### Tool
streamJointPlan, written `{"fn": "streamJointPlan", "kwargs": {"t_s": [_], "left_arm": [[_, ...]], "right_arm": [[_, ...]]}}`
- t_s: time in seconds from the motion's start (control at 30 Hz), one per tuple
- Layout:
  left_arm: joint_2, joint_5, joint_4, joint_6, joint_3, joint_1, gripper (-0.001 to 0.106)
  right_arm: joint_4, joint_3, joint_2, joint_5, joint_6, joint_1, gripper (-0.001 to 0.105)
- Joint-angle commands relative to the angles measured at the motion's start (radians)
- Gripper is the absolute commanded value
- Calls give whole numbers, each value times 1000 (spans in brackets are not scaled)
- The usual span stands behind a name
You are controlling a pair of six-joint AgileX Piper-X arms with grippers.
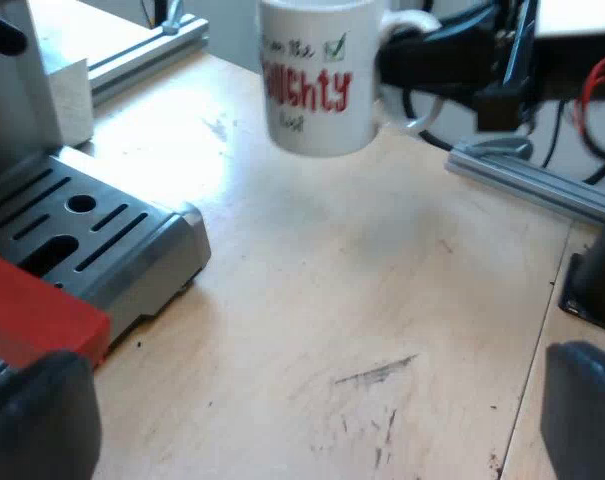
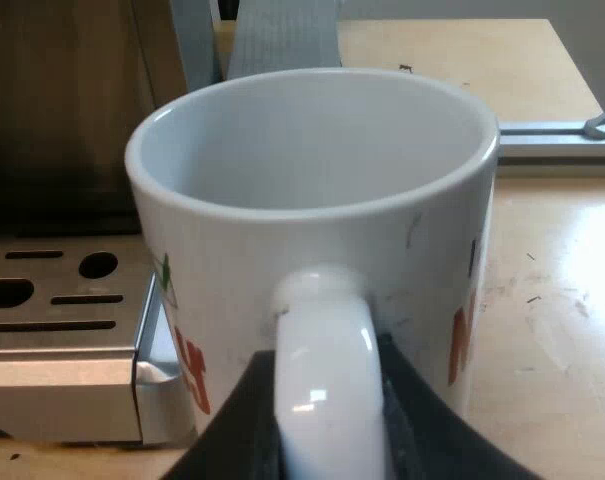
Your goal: Remove mug from coffee machine
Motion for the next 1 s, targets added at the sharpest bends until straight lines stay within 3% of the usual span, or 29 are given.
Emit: {"fn": "streamJointPlan", "kwargs": {"t_s": [0.03, 0.4, 0.47, 0.6, 0.63, 0.7, 1.0], "left_arm": [[0, 20, -21, -7, -10, -3, 90], [0, -18, -20, -10, -10, -3, 90], [0, -133, -23, -7, 4, -3, 90], [0, -160, -23, -7, 53, -3, 90], [0, -162, -23, -7, 74, -3, 90], [0, -174, -23, -7, 99, -3, 90], [0, -190, -94, -1, 165, -3, 90]], "right_arm": [[-114, 21, -11, 36, 1, -40, 0], [-352, 111, 47, -162, -5, -313, 0], [-367, 115, 58, -170, -5, -325, 0], [-378, 117, 90, -193, -5, -346, 0], [-474, 122, 200, -239, -145, -358, 0], [-577, 133, 254, -241, -221, -358, 0], [-969, 182, 516, -241, -266, -364, 0]]}}
